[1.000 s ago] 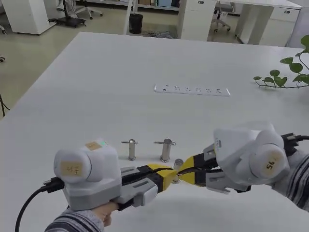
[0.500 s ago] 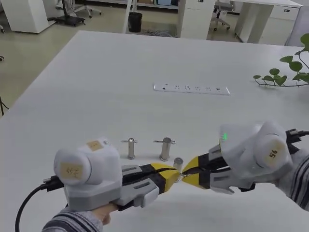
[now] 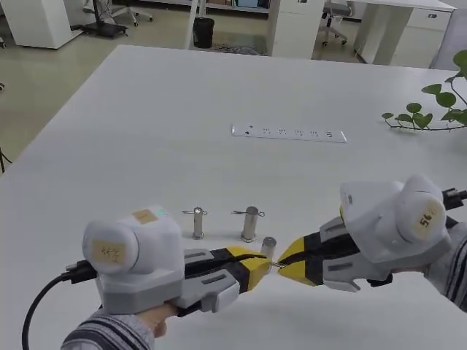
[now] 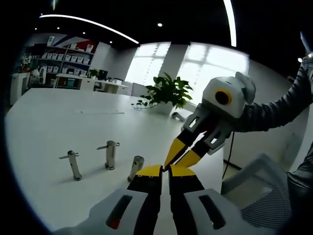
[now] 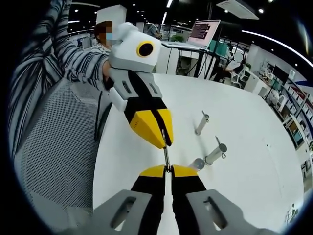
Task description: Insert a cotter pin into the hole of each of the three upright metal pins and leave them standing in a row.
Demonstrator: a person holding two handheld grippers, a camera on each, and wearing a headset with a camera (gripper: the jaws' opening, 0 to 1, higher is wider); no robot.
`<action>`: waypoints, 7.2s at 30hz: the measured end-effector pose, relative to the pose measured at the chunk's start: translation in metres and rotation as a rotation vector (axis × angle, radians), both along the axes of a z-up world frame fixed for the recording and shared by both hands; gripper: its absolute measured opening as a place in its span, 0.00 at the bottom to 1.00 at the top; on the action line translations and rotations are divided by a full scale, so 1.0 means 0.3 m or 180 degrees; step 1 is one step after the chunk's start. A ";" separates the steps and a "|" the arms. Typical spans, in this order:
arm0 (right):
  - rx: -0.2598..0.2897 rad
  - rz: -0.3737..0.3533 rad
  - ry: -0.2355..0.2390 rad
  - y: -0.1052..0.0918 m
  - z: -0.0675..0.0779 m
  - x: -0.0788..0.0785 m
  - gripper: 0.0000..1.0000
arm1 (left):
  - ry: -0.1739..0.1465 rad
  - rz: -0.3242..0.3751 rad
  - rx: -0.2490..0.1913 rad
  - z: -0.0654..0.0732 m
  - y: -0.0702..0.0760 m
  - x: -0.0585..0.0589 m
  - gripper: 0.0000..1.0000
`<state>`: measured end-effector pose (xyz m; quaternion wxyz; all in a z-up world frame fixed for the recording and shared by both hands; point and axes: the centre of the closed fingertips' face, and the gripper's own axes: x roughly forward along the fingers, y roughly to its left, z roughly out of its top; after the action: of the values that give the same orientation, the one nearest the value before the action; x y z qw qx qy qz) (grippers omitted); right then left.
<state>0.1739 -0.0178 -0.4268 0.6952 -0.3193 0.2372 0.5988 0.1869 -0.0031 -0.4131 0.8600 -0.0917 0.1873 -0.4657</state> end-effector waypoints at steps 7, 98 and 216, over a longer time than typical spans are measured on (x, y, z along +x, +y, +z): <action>-0.0064 0.0077 -0.0096 0.003 0.000 -0.002 0.00 | -0.0040 0.0001 0.0098 -0.008 -0.002 0.001 0.08; -0.0001 0.0042 -0.0217 -0.096 -0.073 0.162 0.00 | -0.0071 0.0649 0.1287 -0.256 -0.086 0.185 0.10; 0.0031 -0.0539 0.0299 -0.089 -0.083 0.328 0.08 | -0.0291 0.1063 0.0853 -0.040 0.289 0.139 0.90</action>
<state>0.2722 -0.0445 -0.4517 0.7329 -0.2664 0.2927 0.5533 0.2287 0.0838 -0.4251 0.9373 0.0150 0.1905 -0.2914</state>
